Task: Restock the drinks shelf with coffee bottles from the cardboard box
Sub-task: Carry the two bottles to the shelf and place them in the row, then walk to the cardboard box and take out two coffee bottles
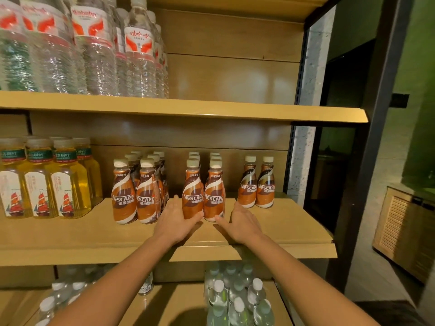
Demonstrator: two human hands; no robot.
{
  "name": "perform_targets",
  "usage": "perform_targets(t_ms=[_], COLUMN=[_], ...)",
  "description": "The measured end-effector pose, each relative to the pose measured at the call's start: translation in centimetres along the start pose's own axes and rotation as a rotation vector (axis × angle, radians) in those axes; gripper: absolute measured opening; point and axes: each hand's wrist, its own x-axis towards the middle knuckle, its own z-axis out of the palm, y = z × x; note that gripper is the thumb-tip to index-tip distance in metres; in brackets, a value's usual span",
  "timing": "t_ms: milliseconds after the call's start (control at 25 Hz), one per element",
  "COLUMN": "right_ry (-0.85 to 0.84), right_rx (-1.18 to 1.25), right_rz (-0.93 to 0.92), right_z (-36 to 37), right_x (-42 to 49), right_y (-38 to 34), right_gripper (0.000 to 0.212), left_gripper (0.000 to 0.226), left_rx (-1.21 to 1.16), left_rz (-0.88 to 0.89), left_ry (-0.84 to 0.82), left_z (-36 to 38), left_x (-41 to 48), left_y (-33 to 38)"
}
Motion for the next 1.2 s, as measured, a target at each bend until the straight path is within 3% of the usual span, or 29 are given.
perform_targets(t_ms=[80,160,360,520,640,840,1000,1200], right_ry=[0.021,0.047,0.107,0.146,0.121,0.222,0.256,0.217], right_rx=[0.005,-0.02,-0.162,-0.18,-0.164,-0.2,-0.29,-0.341], right_rz=[-0.005,-0.014,0.022,0.225,0.423,0.719,0.84,0.928], right_z=[-1.8,-3.6,-9.7,-14.3,-17.8,-24.8,-30.5,-37.8], right_x=[-1.9,-4.1,-10.2,-17.8,-25.0,-37.4,-45.5,-51.4], right_y=[0.4,0.9,4.6,11.7,18.7,29.3,38.0,49.7], right_gripper=[0.075,0.061,0.056,0.065,0.072,0.071,0.074,0.072], left_gripper=[0.074,0.074,0.081,0.083,0.082,0.075,0.06,0.066], left_rx=[0.06,0.118,0.282,0.232,0.158,0.055,-0.006,-0.083], left_rz=[0.18,0.333,0.618,0.727,0.849,1.034,1.132,1.11], left_ry=[0.111,0.067,-0.331,-0.559,-0.643,-0.783,-0.865,-0.899], left_z=[-0.9,-1.6,-0.9,3.3,7.3,15.1,21.5,30.7], left_x=[-2.8,-5.3,-8.7,-11.6,-15.3,-24.0,-30.8,-34.8], left_y=[2.0,4.5,12.7,20.3,27.0,40.1,50.1,62.3])
